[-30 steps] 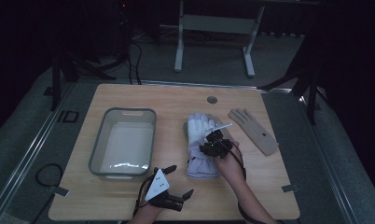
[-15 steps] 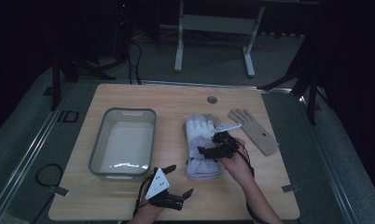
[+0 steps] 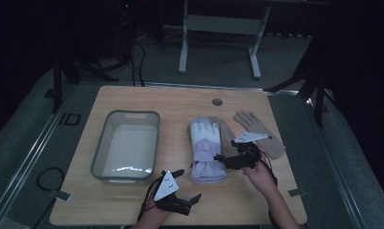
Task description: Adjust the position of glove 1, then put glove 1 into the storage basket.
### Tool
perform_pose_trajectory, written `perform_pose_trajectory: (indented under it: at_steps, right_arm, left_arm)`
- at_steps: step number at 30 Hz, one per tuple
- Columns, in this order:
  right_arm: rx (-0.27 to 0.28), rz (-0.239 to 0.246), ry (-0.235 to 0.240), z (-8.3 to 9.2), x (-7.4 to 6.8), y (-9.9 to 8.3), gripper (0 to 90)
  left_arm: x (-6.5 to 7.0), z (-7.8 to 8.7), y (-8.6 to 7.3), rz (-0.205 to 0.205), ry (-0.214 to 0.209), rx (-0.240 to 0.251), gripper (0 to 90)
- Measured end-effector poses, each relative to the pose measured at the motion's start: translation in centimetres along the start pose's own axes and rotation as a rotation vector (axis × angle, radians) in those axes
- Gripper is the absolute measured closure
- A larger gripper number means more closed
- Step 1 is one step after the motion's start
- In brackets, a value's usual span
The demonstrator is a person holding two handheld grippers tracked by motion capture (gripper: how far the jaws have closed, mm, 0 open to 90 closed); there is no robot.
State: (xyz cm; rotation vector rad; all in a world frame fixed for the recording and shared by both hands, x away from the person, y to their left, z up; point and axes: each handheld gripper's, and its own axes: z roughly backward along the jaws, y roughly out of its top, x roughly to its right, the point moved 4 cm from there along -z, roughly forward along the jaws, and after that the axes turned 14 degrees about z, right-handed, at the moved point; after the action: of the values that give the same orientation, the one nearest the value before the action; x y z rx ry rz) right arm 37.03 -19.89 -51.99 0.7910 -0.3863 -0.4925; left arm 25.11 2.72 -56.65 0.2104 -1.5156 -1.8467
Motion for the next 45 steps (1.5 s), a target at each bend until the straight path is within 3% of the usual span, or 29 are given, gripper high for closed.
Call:
perform_pose_trajectory:
  at_steps: [3, 4, 5, 7, 11, 13, 15, 16, 18, 20, 24, 29, 32, 34, 35, 36, 39, 45]
  right_arm:
    - [0.02, -0.008, 0.007, 1.0, 0.1, 0.0, 13.3]
    - [0.02, -0.008, 0.007, 1.0, 0.1, 0.0, 13.3]
    - [0.046, -0.029, -0.004, 1.6, 0.4, 0.2, 13.7]
    - [0.064, -0.062, -0.008, 2.0, 0.7, 0.3, 13.7]
    - [0.077, -0.125, 0.005, 2.6, 1.2, 0.5, 11.1]
    - [0.074, -0.135, 0.011, 2.6, 1.2, 0.7, 11.3]
    - [0.072, -0.126, -0.008, 2.6, 1.2, 1.0, 17.0]
    - [0.059, -0.126, -0.009, 2.5, 1.3, 1.1, 26.8]
    - [0.053, -0.133, -0.018, 2.3, 1.4, 1.3, 39.4]
    - [0.046, -0.156, -0.011, 1.8, 1.6, 1.5, 53.7]
    - [0.024, -0.215, 0.025, 0.1, 1.4, 1.4, 55.2]
    - [-0.015, -0.264, 0.053, -1.5, 0.9, 0.8, 52.3]
    - [-0.053, -0.298, 0.078, -2.3, 0.7, 0.2, 52.1]
    - [-0.079, -0.319, 0.089, -2.9, 0.6, -0.2, 50.4]
    - [-0.079, -0.319, 0.089, -2.9, 0.6, -0.2, 50.4]
    - [-0.114, -0.331, 0.097, -3.4, 0.5, -0.8, 47.7]
    - [-0.143, -0.344, 0.109, -3.9, 0.3, -1.3, 49.6]
    - [-0.172, -0.423, 0.192, -4.9, 0.4, -1.9, 50.4]
  left_arm:
    - [0.2, -0.1, 1.3, 0.05, 0.026, -0.01, 0.6]
    - [0.2, -0.1, 1.3, 0.05, 0.026, -0.01, 0.6]
    - [0.3, -0.1, 2.3, 0.081, 0.057, -0.015, 0.6]
    - [0.3, -0.3, 3.2, 0.105, 0.079, -0.028, 0.6]
    - [0.5, -1.1, 5.1, 0.116, 0.145, -0.058, 0.7]
    - [0.5, -1.6, 6.0, 0.088, 0.193, -0.069, 0.7]
    - [0.5, -2.2, 6.9, 0.066, 0.225, -0.079, 0.7]
    - [0.3, -2.4, 7.3, 0.067, 0.236, -0.081, 1.2]
    - [0.1, -2.7, 8.0, 0.09, 0.241, -0.073, 12.6]
    - [-0.1, -3.1, 8.5, 0.107, 0.241, -0.1, 15.5]
    - [-0.2, -3.6, 8.1, 0.148, 0.278, -0.136, 30.4]
    - [-1.3, -4.3, 6.6, 0.241, 0.333, -0.201, 30.5]
    - [-1.9, -4.8, 5.2, 0.276, 0.354, -0.256, 28.5]
    - [-2.0, -5.3, 4.1, 0.289, 0.34, -0.306, 28.1]
    - [-2.0, -5.3, 4.1, 0.289, 0.34, -0.306, 27.8]
    - [-2.1, -5.5, 3.3, 0.287, 0.34, -0.326, 27.8]
    - [-2.5, -5.8, 2.8, 0.31, 0.329, -0.337, 27.9]
    - [-3.5, -6.0, 2.1, 0.351, 0.289, -0.364, 28.3]
